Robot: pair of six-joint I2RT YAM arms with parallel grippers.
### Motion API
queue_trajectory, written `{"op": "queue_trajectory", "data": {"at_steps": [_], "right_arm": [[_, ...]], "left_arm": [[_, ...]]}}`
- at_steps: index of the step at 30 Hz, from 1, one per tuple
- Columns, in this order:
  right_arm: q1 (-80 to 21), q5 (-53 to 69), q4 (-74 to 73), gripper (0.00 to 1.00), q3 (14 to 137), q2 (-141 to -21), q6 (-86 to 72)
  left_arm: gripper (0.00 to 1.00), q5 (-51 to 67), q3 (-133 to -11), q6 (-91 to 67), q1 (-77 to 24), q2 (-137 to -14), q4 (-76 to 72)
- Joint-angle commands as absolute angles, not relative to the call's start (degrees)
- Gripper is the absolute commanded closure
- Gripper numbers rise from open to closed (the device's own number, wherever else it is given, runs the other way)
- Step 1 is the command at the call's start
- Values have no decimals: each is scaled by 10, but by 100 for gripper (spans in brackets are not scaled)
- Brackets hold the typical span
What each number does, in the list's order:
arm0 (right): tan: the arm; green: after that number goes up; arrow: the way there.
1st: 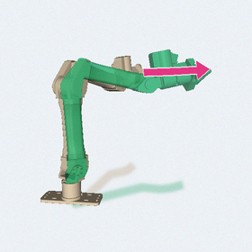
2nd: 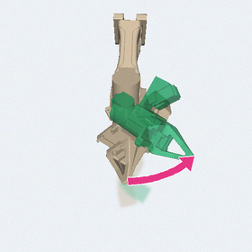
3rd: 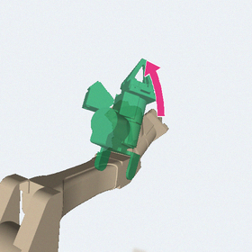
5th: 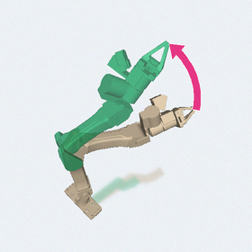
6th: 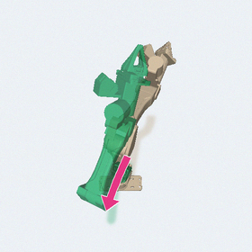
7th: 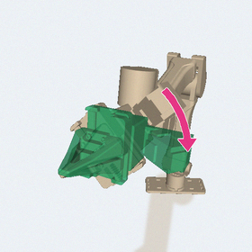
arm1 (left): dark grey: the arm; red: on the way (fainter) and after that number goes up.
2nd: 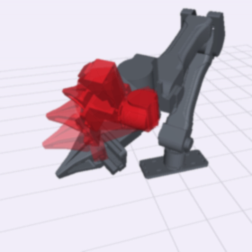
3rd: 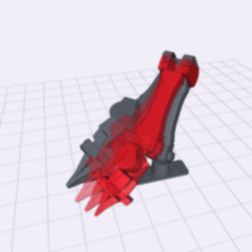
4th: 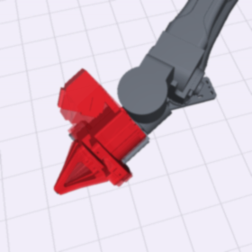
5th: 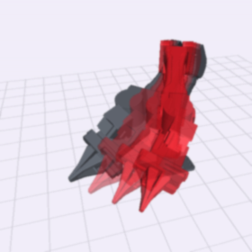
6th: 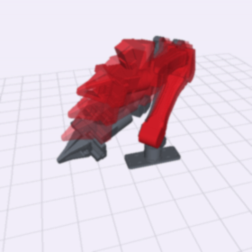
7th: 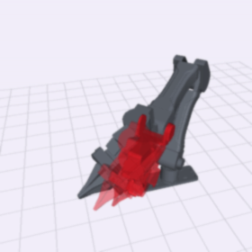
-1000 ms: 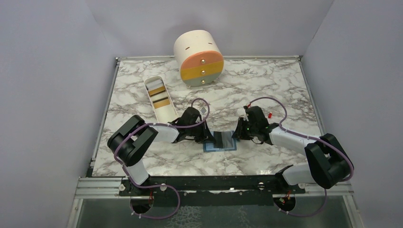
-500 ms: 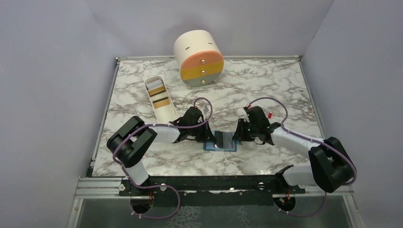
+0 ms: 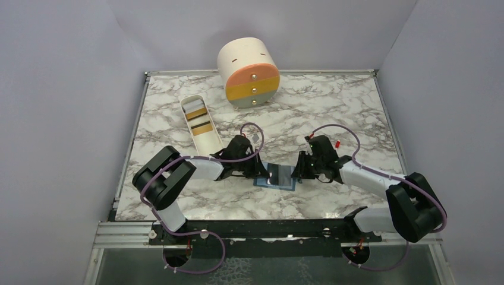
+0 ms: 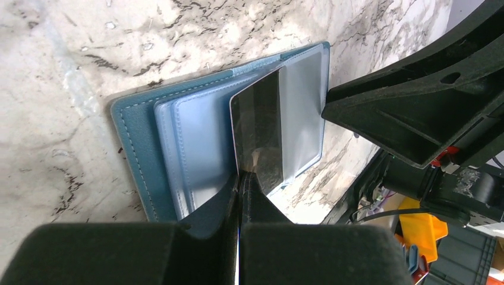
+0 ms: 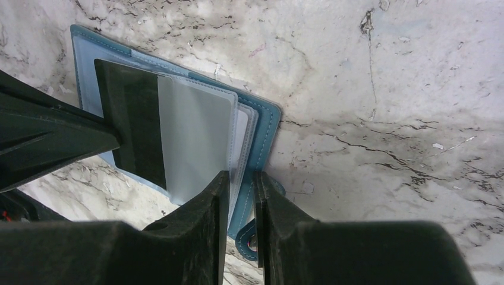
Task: Put the credit cards into the card holder
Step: Insert the credit card into the card holder.
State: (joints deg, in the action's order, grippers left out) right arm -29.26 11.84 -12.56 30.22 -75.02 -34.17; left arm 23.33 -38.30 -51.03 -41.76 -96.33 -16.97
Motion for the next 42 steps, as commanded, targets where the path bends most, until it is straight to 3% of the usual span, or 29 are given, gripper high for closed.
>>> {"op": "queue_trajectory", "data": {"at_steps": [1, 16, 29, 42], "right_arm": [[-296, 112, -128, 80, 284, -759, -350], [-296, 109, -121, 81, 288, -760, -356], [-296, 111, -102, 84, 283, -766, -376], [-296, 82, -129, 84, 264, -699, -406]], "left_arm": [[100, 184, -356, -503, -418, -955, -177], [100, 275, -342, -519, -428, -954, -196], [100, 243, -342, -559, -444, -965, -223], [100, 175, -337, -580, -447, -948, -226]]}}
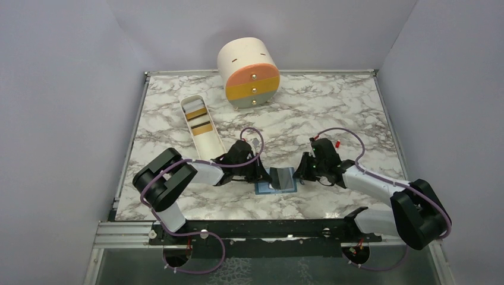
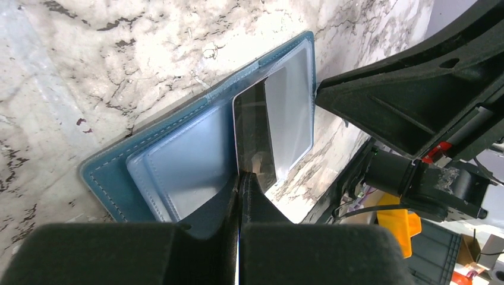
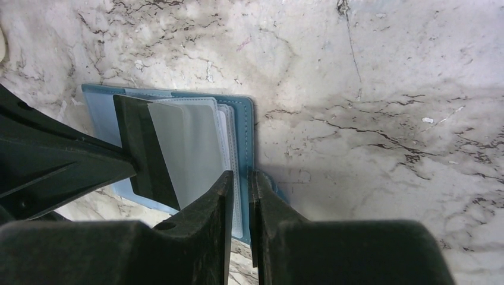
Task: Put the credit cards into the card holder
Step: Insert the credit card into the card holder.
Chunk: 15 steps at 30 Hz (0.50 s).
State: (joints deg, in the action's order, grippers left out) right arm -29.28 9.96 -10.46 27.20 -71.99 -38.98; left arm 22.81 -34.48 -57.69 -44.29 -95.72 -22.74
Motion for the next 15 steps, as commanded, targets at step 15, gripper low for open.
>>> {"op": "queue_trajectory", "data": {"at_steps": [15], "right_arm": [[-296, 130, -118, 73, 243, -667, -418]], "left_arm": [[100, 190, -306, -610, -460, -941, -313]]}}
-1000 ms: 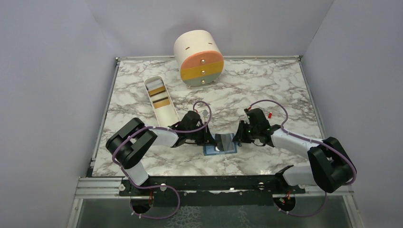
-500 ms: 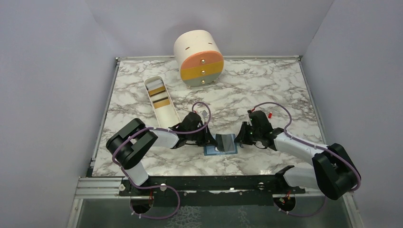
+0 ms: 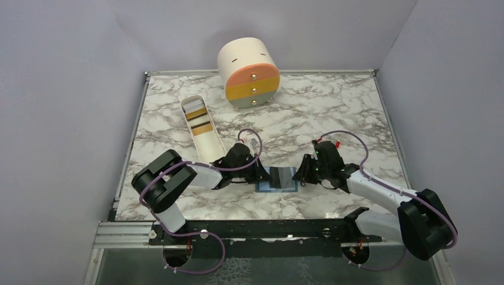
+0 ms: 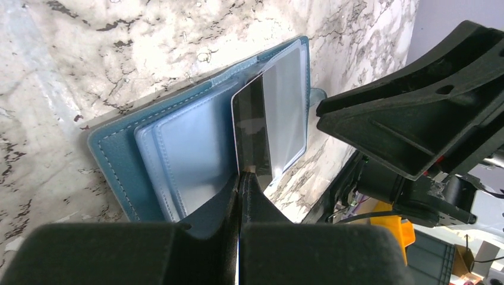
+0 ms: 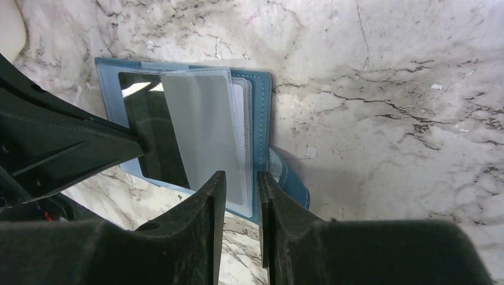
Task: Put the credit cards into the card holder
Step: Insert the credit card into the card holder.
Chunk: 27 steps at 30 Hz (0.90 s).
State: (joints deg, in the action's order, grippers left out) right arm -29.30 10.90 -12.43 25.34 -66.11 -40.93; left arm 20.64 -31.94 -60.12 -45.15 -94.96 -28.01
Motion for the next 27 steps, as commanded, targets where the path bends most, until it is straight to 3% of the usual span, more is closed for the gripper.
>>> {"op": "queue_trajectory", "data": {"at_steps": [1, 5, 13, 27], "right_arm": [[-296, 127, -127, 73, 245, -672, -419], [-296, 127, -129, 74, 237, -676, -419], [-296, 117, -130, 86, 213, -655, -424], [-296, 119, -115, 87, 197, -654, -440]], "left_arm": [[100, 187, -304, -608, -461, -943, -314], [100, 190, -303, -603, -461, -953, -318], [100, 174, -285, -613, -462, -936, -319], [100, 142, -271, -628, -485, -944, -342]]}}
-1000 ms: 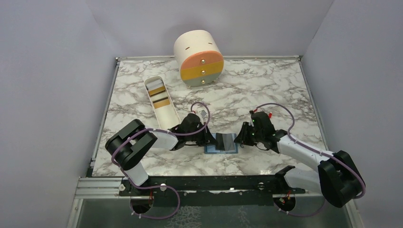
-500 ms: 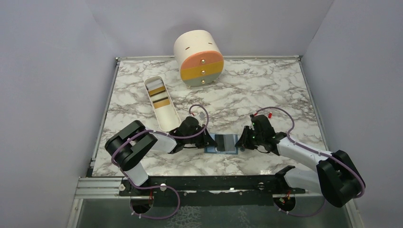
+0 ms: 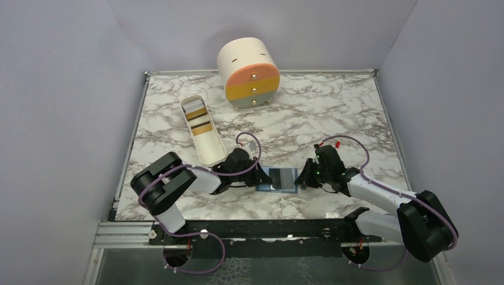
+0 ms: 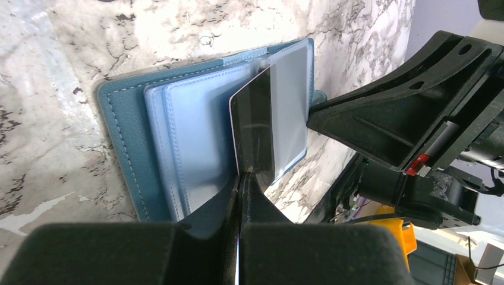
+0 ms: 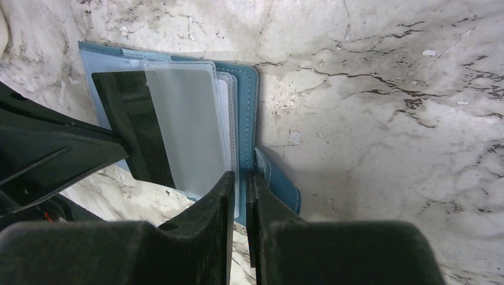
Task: Put the credit cards into the card holder
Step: Insert the credit card into the card holder.
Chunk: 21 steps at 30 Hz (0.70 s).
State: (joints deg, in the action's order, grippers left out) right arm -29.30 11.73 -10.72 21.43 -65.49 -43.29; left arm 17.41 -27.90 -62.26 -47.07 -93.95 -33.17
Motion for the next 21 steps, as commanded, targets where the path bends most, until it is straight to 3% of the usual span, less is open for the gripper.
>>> {"op": "queue_trajectory", "data": {"at_steps": [1, 21], "right_arm": [[-296, 119, -114, 87, 195, -652, -442], [-296, 135, -80, 88, 208, -650, -431]], "left_arm": [[100, 141, -270, -635, -488, -947, -347], [97, 145, -327, -628, -520, -1004, -374]]}}
